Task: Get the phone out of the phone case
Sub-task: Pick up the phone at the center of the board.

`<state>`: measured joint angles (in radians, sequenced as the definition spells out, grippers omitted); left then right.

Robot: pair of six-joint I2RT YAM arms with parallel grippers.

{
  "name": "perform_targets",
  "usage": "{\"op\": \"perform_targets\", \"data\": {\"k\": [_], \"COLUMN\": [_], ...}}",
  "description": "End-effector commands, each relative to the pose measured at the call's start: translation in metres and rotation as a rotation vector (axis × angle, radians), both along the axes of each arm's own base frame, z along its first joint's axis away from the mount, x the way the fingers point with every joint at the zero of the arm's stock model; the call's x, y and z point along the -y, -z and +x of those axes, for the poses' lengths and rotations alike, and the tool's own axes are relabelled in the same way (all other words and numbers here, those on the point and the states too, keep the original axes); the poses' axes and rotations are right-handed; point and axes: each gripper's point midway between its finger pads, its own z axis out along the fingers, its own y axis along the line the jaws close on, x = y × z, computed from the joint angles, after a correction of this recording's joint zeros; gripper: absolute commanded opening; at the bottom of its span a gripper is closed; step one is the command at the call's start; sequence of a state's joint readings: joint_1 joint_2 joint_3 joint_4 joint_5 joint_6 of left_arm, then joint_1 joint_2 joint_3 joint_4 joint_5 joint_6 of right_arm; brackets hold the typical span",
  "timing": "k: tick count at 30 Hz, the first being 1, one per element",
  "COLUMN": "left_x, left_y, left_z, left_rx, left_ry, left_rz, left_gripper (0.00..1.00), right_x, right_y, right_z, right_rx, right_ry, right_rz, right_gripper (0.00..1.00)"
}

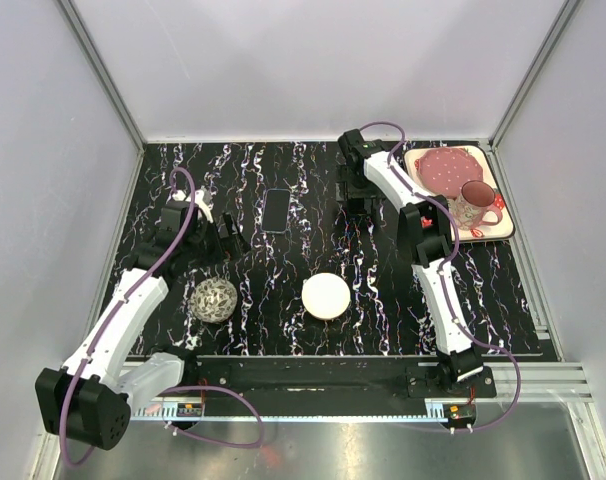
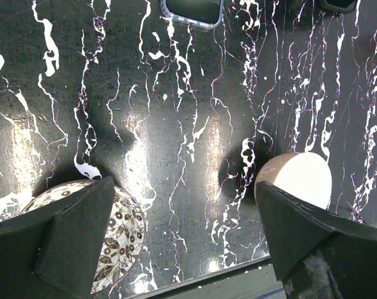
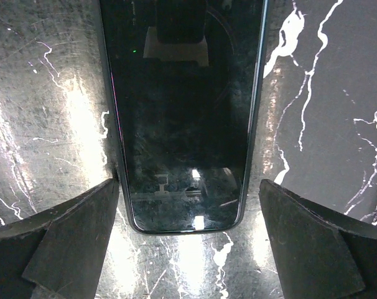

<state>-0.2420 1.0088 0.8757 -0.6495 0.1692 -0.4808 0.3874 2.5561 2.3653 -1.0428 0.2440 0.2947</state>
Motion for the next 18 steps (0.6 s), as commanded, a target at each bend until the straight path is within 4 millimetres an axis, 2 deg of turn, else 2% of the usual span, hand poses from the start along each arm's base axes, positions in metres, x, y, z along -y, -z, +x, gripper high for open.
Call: {"op": "perform_targets", "data": {"k": [1, 7, 9, 10, 12, 13, 14, 16, 17, 18], "left_x": [-0.001, 0.001, -0.01, -0.013, -0.015, -0.014, -0.012, -0.013, -0.013, -0.01], "left_y": [-0.021, -0.013, 0.0, 0.004, 0.013, 0.016, 0.015, 0.012, 0.008, 0.006], "left_z": [0.007, 0.008, 0.011, 0.011, 0.015, 0.017, 0.022, 0.027, 0.032, 0.036], "left_rx": [0.066, 0.038, -0.035, -0.062, -0.122, -0.138, -0.155, -0.16, -0.153, -0.147], "left_ry": [-0.034, -0.069, -0.162, -0.187, -0.203, -0.199, -0.192, -0.186, -0.196, -0.194], "left_rz": [-0.028, -0.056, -0.018, -0.001, 0.025, 0.028, 0.036, 0.053, 0.05, 0.036], "left_gripper": [0.99, 0.99, 0.99, 0.99, 0.99, 0.99, 0.99, 0.99, 0.99, 0.99], "right_x": [-0.007, -0.008, -0.008, -0.008, -0.004, -0.005, -0.004, -0.01, -0.01, -0.01], "right_y": [0.0, 0.023, 0.026, 0.021, 0.024, 0.014, 0.017, 0.005, 0.004, 0.001], "right_z": [0.002, -0.009, -0.012, -0.012, -0.015, -0.014, -0.016, -0.02, -0.025, -0.027], "right_rx": [0.004, -0.05, -0.059, -0.048, -0.04, -0.018, -0.018, -0.013, -0.02, -0.019], "right_ry": [0.011, 0.019, 0.022, 0.028, 0.042, 0.044, 0.043, 0.022, 0.023, 0.026], "right_rz": [0.066, 0.104, 0.108, 0.113, 0.106, 0.115, 0.119, 0.158, 0.163, 0.173], "right_gripper": [1.0, 1.0, 0.99, 0.89, 0.79, 0.73, 0.68, 0.63, 0.52, 0.47]}}
